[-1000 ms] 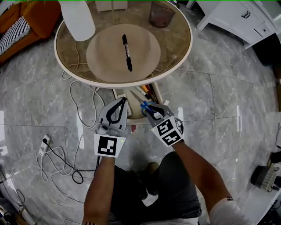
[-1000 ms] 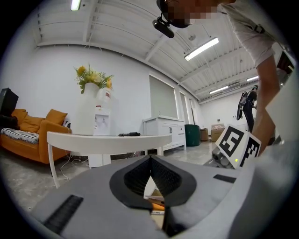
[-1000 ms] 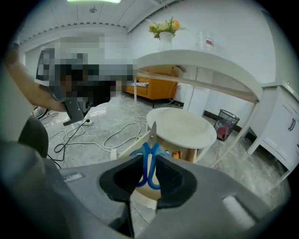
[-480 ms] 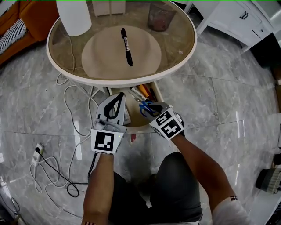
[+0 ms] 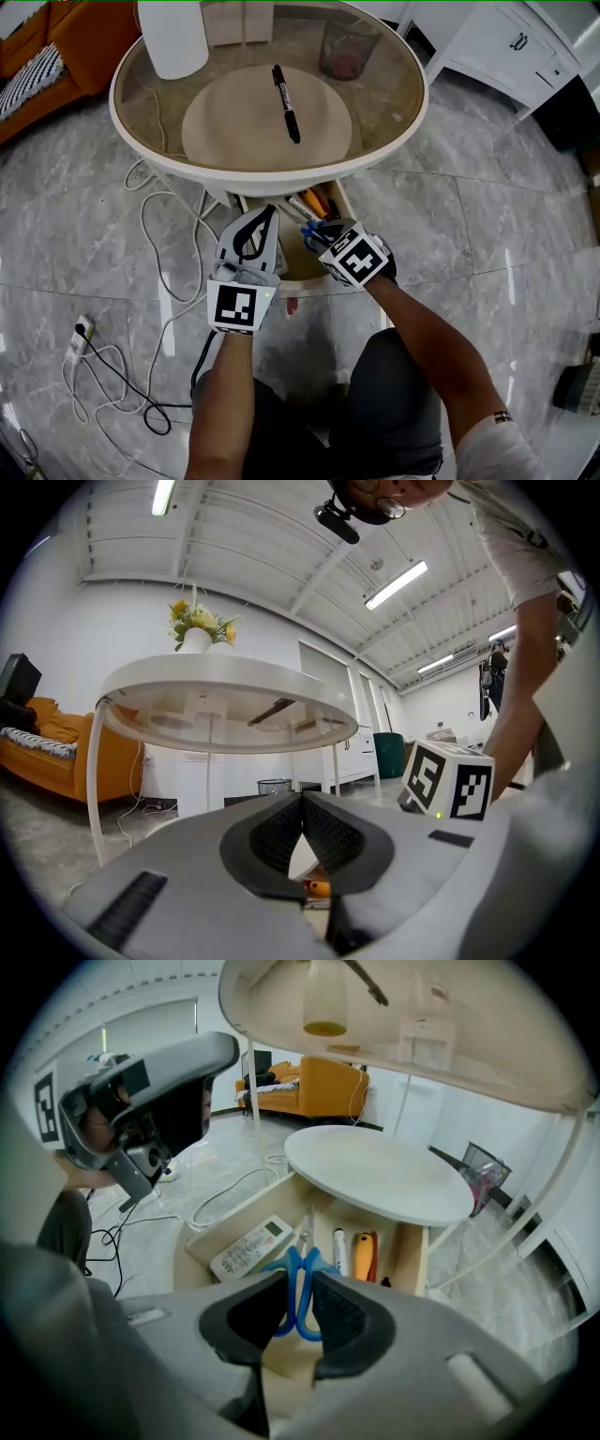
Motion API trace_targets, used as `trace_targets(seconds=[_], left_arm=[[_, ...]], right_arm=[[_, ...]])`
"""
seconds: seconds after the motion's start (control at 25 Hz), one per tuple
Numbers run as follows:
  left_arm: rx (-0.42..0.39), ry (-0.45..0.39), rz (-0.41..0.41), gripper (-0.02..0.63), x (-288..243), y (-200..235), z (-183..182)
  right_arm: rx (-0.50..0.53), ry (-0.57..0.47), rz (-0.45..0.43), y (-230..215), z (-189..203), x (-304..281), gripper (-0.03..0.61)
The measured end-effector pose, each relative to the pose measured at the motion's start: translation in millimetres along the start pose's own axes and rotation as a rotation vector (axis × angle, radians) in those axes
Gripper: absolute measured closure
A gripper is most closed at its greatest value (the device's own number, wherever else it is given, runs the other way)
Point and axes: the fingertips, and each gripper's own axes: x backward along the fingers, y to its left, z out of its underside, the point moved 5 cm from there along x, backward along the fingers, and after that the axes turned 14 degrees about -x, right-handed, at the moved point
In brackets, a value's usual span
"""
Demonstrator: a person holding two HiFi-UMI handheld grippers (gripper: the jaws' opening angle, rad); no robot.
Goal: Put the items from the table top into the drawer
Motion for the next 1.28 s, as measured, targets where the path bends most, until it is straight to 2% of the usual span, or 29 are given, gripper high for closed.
trace_targets(seconds=[0.24,0.56,0.88,1.08,1.28], left_arm=[[0.022,-0.012,-0.016,0.614,4,7,0],[0.059,-0.04,-0.047,0.614,2,13,-1],[0.047,0.002,-0.023,0.614,12,10,-1],[0.024,0.004,-0.021,0.614,14,8,-5],[0.026,0.011,-0.026,0.614,19,8,-6]], right_arm=[[0.044,0.116,-0.004,-3,7,-21,0.492],[0.007,0.242,-0.01,-5,6,-43,0.492],[0.071,0.308,-0.013,0,9,-54,0.489],[0.138,0.391,-0.009,2,20,-65,0.486],[0.18,0.421,-0.022,5,27,-77,0.486]])
